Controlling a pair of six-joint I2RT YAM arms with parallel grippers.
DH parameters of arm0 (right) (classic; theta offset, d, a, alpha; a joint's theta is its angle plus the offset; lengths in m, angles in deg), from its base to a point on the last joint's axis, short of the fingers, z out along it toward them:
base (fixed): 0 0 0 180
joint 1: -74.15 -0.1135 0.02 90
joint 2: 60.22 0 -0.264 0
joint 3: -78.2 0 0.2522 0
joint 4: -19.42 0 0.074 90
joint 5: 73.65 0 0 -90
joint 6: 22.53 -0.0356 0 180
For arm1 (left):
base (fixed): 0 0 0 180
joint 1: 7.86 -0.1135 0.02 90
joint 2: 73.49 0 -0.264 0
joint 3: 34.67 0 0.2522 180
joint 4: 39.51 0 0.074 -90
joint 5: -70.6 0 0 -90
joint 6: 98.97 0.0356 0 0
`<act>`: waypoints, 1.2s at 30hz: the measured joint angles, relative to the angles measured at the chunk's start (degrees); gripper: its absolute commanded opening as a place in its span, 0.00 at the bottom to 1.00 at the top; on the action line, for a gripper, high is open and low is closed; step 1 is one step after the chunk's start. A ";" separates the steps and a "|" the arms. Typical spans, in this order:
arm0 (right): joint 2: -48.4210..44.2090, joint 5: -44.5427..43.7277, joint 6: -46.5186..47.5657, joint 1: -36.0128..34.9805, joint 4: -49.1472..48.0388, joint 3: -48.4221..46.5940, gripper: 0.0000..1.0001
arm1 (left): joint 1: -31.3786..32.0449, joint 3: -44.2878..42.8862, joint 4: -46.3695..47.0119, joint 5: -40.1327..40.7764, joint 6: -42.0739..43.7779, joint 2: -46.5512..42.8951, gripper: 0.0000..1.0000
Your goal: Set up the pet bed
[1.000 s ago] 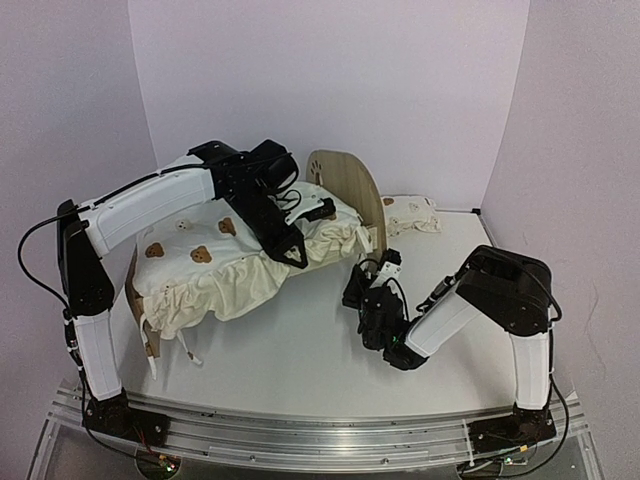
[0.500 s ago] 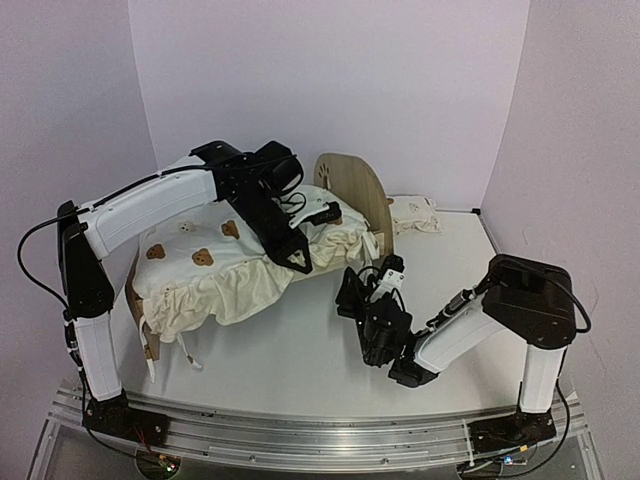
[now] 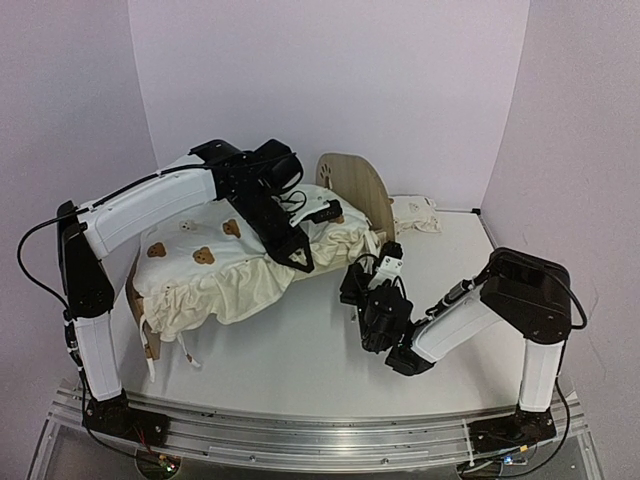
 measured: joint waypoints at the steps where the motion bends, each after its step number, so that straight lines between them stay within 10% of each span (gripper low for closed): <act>1: 0.43 0.11 0.20 0.29 -0.03 -0.39 0.47 | 0.00 -0.01 0.18 -0.07 -0.10 0.00 0.00; 9: 4.15 1.47 1.36 2.68 0.21 -2.71 0.00 | 0.02 -0.25 0.18 -0.78 -0.25 0.00 0.00; 22: -4.23 10.85 -0.25 0.36 1.77 9.85 0.00 | -0.04 0.39 1.14 0.24 0.21 -0.05 0.00; 36: -25.48 36.41 -17.37 -0.13 36.42 18.48 0.00 | -4.40 15.97 13.22 3.70 11.95 -0.48 0.00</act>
